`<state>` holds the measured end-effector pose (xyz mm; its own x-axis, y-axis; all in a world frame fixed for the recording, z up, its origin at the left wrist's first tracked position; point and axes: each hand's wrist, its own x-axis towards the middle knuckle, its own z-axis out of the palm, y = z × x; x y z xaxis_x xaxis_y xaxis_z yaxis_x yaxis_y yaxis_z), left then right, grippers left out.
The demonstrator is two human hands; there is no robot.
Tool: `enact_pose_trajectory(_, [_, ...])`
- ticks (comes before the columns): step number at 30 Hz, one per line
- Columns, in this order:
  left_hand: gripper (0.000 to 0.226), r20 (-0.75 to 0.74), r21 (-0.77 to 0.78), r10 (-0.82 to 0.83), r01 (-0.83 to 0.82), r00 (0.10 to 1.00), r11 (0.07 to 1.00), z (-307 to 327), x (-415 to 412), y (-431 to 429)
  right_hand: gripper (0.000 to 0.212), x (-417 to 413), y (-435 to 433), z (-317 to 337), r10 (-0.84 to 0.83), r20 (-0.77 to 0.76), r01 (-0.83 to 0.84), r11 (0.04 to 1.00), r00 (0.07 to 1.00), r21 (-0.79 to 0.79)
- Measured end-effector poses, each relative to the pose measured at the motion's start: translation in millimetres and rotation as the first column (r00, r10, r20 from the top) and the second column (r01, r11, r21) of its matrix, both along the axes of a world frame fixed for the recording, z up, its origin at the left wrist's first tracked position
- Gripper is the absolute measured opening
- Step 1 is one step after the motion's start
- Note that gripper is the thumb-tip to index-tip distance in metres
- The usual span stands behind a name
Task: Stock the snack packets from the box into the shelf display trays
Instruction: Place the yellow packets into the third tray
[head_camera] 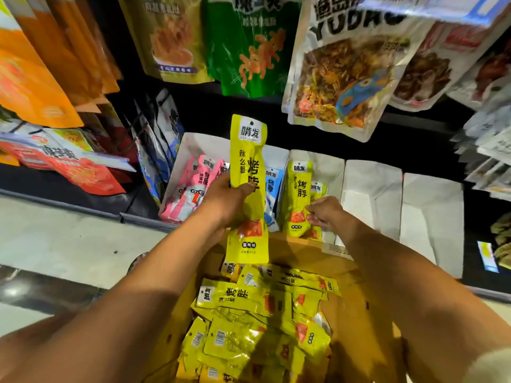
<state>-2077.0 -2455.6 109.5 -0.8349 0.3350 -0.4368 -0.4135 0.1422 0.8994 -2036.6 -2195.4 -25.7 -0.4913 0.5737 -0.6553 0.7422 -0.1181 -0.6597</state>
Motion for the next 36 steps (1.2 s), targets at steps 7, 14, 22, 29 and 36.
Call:
enact_pose_trajectory(7, [0.013,0.018,-0.007,0.041,-0.041,0.999,0.999,-8.2,-5.3,-0.8,0.016,-12.1,0.8,-54.9,-0.005,0.039,0.006,0.999,0.999,-0.039])
enact_pose_trajectory(14, [0.018,-0.019,-0.014,0.023,-0.023,1.000,1.000,-17.2,-6.3,-4.0,0.014,-13.8,0.8,-86.5,0.056,0.081,-0.061,0.996,0.995,0.057])
enact_pose_trajectory(22, [0.020,0.012,-0.023,0.024,-0.024,1.000,0.999,-15.2,-5.5,-6.2,0.016,-15.1,2.8,-83.5,0.146,0.084,-0.151,0.987,0.986,0.057])
enact_pose_trajectory(29, [0.022,0.022,-0.022,-0.008,0.009,1.000,1.000,-11.5,-5.4,-2.1,0.044,-8.1,-2.9,-32.6,0.261,-0.013,-0.260,0.965,0.965,0.036])
enact_pose_trajectory(36, [0.047,0.046,-0.014,-0.037,0.038,0.998,0.999,18.0,7.7,8.9,0.039,-6.7,-19.4,54.8,0.376,-0.222,-0.358,0.926,0.900,0.117])
